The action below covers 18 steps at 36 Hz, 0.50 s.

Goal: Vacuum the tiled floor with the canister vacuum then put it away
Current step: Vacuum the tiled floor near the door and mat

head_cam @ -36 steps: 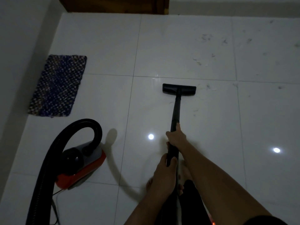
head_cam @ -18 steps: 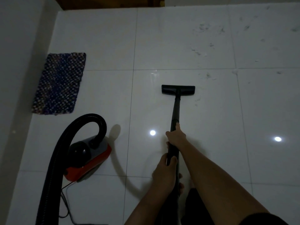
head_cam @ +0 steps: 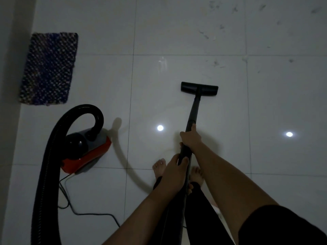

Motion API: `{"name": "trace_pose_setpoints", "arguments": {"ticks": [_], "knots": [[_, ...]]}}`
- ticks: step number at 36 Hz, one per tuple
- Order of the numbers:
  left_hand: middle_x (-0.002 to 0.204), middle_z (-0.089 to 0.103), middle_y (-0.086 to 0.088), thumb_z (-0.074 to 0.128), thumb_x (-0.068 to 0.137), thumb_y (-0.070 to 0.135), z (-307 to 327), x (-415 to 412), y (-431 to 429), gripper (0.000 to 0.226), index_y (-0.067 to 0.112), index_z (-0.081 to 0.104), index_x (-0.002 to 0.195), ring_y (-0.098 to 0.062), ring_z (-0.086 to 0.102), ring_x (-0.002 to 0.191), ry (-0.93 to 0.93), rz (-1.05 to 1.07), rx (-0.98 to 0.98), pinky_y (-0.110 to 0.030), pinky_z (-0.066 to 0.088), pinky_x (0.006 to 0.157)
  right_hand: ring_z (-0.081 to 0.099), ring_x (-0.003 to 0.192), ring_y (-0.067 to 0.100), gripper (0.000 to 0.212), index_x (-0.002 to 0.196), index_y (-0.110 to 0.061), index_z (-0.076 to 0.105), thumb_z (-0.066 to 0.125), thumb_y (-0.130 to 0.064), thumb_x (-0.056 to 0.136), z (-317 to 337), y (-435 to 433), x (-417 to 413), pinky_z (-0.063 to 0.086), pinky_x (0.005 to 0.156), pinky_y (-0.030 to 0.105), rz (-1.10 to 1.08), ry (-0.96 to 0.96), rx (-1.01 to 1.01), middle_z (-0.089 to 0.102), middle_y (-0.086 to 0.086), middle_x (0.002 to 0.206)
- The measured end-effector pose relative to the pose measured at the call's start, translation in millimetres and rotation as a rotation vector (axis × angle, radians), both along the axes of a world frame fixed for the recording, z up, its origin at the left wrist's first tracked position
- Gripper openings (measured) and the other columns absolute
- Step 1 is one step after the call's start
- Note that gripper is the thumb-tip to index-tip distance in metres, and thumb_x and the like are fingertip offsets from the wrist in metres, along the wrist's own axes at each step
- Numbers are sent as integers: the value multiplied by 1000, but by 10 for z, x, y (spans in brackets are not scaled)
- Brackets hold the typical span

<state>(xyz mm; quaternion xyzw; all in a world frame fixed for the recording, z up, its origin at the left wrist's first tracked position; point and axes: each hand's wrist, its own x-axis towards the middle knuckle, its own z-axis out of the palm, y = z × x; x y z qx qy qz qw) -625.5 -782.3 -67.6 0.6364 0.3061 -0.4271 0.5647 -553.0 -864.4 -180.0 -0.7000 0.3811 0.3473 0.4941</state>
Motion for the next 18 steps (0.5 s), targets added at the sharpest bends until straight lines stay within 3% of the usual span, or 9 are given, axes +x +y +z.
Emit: {"name": "trace_pose_setpoints", "arguments": {"ticks": [2, 4, 6, 8, 11, 13, 16, 18], "knots": [[75, 53, -13, 38, 98, 29, -30, -6, -43, 14, 23, 47, 108, -19, 49, 47, -3, -32, 7, -25, 43, 43, 50, 63, 11, 65, 150, -17, 15, 48, -9, 95, -51, -52, -29, 46, 52, 23, 4, 12, -15, 44, 21, 140], [75, 54, -13, 39, 98, 29, -48, -19, -93, 17, 21, 49, 109, -19, 49, 46, -9, -39, 22, -24, 43, 42, 58, 69, 20, 73, 153, -15, 6, 49, -8, 94, -78, -90, -32, 57, 69, 39, 44, 47, -36, 38, 17, 145], [75, 54, -13, 39, 99, 29, -72, -15, -140, 20, 20, 48, 113, -20, 50, 45, 6, -39, 15, -24, 44, 41, 58, 62, 22, 79, 154, -21, -2, 48, -8, 93, -76, -128, -21, 58, 77, 43, 19, 59, -28, 52, 18, 125], [72, 54, -12, 38, 99, 29, -43, 8, -190, 20, 22, 46, 116, -19, 49, 43, 16, -40, 16, -21, 43, 37, 55, 56, 19, 80, 154, -26, -3, 47, -10, 94, -78, -177, 3, 56, 72, 41, -41, 64, 3, 57, 16, 98], [69, 54, -10, 38, 99, 30, -60, 56, -285, 27, 22, 45, 124, -18, 49, 41, 20, -37, 20, -21, 43, 37, 56, 57, 19, 80, 154, -30, -3, 47, -11, 94, -100, -256, 54, 56, 70, 38, -87, 71, 33, 56, 21, 109], [69, 54, -9, 38, 99, 30, -69, 121, -362, 26, 24, 44, 124, -17, 49, 43, 14, -41, 42, -22, 44, 38, 55, 58, 19, 79, 153, -30, -1, 47, -11, 94, -115, -320, 117, 57, 68, 37, -91, 68, 43, 55, 16, 99], [70, 55, -7, 38, 99, 29, -146, 230, -486, 22, 26, 45, 119, -19, 51, 52, -17, -49, 65, -31, 48, 53, 52, 62, 17, 70, 151, -26, 11, 46, -10, 94, -144, -452, 244, 46, 52, 30, -94, 46, 90, 48, 9, 92], [70, 56, -7, 38, 99, 29, -186, 318, -565, 13, 29, 46, 109, -20, 51, 55, -29, -60, 82, -38, 50, 63, 52, 62, 17, 67, 150, -26, 14, 46, -10, 93, -172, -552, 342, 42, 49, 27, -105, 44, 100, 46, 5, 85]]}}
